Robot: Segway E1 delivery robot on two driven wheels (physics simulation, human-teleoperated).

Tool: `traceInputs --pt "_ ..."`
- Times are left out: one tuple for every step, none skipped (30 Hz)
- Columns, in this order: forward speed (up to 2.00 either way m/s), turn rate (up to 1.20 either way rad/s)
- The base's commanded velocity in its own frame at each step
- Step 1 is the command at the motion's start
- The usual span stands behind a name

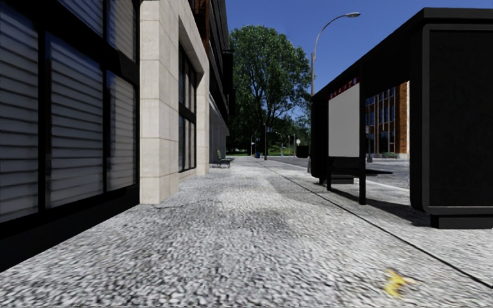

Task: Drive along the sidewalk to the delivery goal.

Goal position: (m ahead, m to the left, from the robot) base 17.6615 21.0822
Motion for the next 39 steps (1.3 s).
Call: traceInputs --pt "2.00 0.00" --pt "2.00 0.00" --pt "2.00 0.00" --pt "2.00 0.00" --pt "2.00 0.00" --pt "2.00 0.00" --pt "2.00 0.00" --pt "2.00 0.00" --pt "2.00 0.00" --pt "2.00 0.00" --pt "2.00 0.00" --pt "2.00 0.00" --pt "2.00 0.00" --pt "2.00 0.00" --pt "2.00 0.00" --pt "2.00 0.00" --pt "2.00 0.00" --pt "2.00 0.00" --pt "2.00 0.00" --pt "2.00 0.00" --pt "2.00 0.00" --pt "2.00 0.00" --pt "2.00 0.00" --pt "2.00 0.00" --pt "2.00 0.00" --pt "2.00 0.00" --pt "2.00 0.00" --pt "2.00 0.00" --pt "2.00 0.00" --pt "2.00 0.00" --pt "2.00 0.00" --pt "2.00 0.00" --pt "2.00 0.00" --pt "2.00 0.00" --pt "2.00 0.00" --pt "2.00 0.00" --pt "2.00 0.00" --pt "2.00 0.00" --pt "2.00 0.00"
